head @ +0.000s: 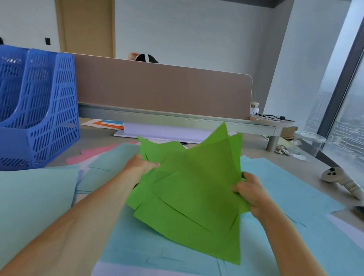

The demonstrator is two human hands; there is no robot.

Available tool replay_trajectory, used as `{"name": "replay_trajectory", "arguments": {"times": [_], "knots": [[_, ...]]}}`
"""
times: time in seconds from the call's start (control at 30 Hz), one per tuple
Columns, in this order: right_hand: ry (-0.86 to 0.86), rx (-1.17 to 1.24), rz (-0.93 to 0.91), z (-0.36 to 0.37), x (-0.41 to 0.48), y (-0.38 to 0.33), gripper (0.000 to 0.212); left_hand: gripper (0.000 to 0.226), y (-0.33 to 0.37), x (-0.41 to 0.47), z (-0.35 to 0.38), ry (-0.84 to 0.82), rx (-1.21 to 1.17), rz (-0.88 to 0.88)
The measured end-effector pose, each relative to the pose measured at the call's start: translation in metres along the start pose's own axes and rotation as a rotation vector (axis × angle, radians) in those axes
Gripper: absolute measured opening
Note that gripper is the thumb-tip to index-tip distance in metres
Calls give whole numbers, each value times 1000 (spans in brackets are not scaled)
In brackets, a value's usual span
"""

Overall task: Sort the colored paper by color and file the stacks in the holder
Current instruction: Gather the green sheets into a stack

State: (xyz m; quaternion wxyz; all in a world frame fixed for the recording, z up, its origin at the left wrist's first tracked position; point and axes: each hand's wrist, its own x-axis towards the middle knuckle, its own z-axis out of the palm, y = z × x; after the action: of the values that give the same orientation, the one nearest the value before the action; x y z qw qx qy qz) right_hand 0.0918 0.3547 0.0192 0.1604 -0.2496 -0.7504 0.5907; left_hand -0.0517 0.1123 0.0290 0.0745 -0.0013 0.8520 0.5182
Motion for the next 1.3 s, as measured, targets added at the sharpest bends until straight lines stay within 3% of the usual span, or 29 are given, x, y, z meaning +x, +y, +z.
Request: {"name": "replay_trajectory", "arguments": {"times": [0.17,0.27,0.4,0.57,0.73,0.87,1.0,1.13,1.3], "knots": [[-59,172,60,1,8,4,34,71,-6,9,10,31,-1,38],[-64,226,92,0,12,7,35,50,-7,1,8,-29,-71,92],[-176,140,74,6,5,9,39,56,-7,-20,0,-39,-133,164],[-64,52,-14,-8,4,5,27,16,-23,-31,-17,-37,-249,134],[90,169,-47,-21,8,1,30,21,-35,-33,-24,-137,-210,61],[56,251,-12,-23,11,2,33,16,-35,-32,-20,-137,-157,173],[-16,248,41,-27,9,1,25,32,-33,-34,-22,-195,-131,181],[-62,169,91,-26,7,3,26,42,-33,-32,-25,-291,-188,125],[-53,82,126,-15,7,8,33,40,-30,-40,-20,-421,-133,210]]}}
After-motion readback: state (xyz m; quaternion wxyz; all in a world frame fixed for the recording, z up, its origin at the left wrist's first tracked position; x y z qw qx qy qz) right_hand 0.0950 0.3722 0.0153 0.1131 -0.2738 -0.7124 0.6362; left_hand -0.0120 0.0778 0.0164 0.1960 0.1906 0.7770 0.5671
